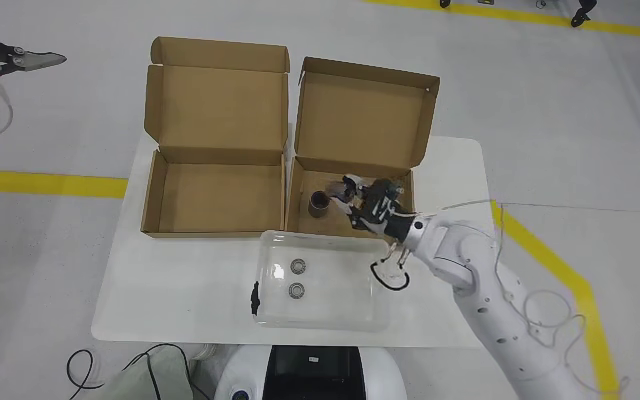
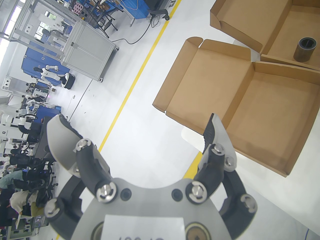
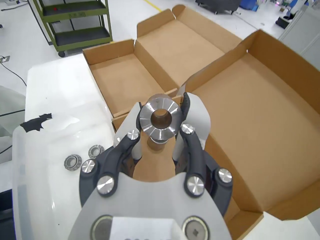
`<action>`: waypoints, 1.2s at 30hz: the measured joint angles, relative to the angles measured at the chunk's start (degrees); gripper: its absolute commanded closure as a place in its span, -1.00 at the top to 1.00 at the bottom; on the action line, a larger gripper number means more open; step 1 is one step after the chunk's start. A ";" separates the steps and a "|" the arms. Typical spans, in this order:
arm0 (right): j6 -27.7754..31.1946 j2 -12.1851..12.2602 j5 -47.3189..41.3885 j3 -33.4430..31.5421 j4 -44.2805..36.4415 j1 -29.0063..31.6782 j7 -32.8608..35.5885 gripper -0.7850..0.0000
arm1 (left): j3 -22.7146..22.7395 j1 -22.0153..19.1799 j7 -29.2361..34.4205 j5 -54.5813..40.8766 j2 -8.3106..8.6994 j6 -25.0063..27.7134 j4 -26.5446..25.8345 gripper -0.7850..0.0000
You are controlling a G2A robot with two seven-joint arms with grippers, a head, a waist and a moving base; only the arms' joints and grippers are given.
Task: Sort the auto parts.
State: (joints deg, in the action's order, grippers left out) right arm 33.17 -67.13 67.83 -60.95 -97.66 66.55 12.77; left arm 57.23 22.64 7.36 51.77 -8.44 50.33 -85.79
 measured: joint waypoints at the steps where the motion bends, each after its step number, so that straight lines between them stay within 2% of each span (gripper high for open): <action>1: -0.44 -0.07 -0.26 0.27 0.48 -0.35 1.42 -1.00 | 0.00 0.00 0.00 0.00 0.00 0.00 0.00 1.00; 18: -7.56 -1.96 -5.25 6.38 7.32 -7.36 22.37 -1.00 | 0.00 0.00 0.00 0.00 0.00 0.00 0.00 1.00; 36: -10.35 -4.79 -8.42 13.09 18.90 -15.66 31.45 -0.96 | 0.00 0.00 0.00 0.00 0.00 0.00 0.00 1.00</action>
State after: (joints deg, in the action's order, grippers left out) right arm 22.82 -71.92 59.41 -47.86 -78.77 50.90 44.23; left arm 57.23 22.64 7.36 51.77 -8.44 50.33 -85.79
